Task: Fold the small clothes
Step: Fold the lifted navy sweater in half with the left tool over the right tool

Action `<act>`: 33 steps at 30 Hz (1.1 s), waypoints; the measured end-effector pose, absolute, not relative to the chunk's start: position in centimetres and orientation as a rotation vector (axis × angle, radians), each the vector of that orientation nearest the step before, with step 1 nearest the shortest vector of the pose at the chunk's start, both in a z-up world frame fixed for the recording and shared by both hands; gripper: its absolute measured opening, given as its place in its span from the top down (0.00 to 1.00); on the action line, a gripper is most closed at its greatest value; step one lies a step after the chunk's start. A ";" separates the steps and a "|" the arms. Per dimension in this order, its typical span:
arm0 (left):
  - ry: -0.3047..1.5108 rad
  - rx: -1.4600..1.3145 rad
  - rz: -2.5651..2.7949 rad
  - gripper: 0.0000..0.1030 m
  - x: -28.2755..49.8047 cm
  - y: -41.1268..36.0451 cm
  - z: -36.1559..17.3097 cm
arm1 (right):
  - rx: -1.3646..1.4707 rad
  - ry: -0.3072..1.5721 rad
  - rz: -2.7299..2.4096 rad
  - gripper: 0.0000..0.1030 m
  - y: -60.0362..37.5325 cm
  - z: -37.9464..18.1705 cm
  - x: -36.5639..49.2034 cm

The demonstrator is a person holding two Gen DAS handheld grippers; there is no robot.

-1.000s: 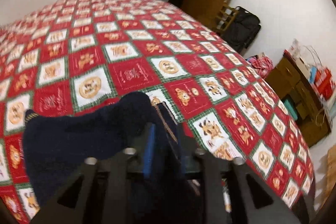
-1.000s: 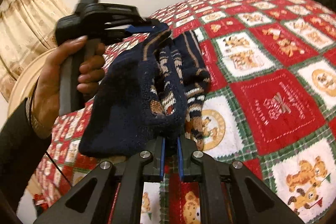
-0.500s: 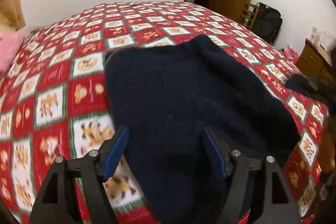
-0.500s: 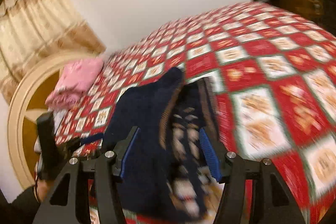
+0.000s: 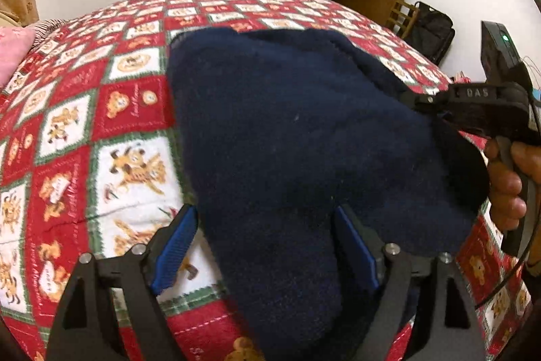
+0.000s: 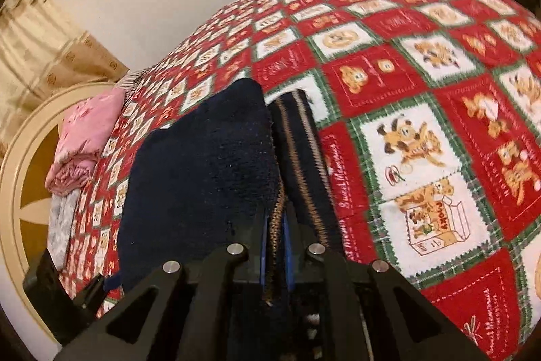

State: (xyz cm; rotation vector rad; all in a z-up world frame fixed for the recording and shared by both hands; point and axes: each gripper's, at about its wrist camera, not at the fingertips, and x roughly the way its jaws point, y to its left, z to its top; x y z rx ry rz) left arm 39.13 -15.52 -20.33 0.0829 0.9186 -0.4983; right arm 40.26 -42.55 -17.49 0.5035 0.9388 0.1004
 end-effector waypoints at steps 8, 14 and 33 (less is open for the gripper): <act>0.924 0.070 -0.507 0.15 39.0 -15.3 -20.7 | 0.454 0.954 0.126 0.62 -43.6 -16.0 43.2; 0.926 0.072 -0.498 0.13 38.9 -15.4 -20.9 | 0.475 1.042 0.211 0.62 -42.0 -16.8 48.2; 0.940 0.074 -0.495 0.04 38.5 -15.4 -21.5 | 0.398 1.038 0.081 0.86 -44.1 -18.3 45.0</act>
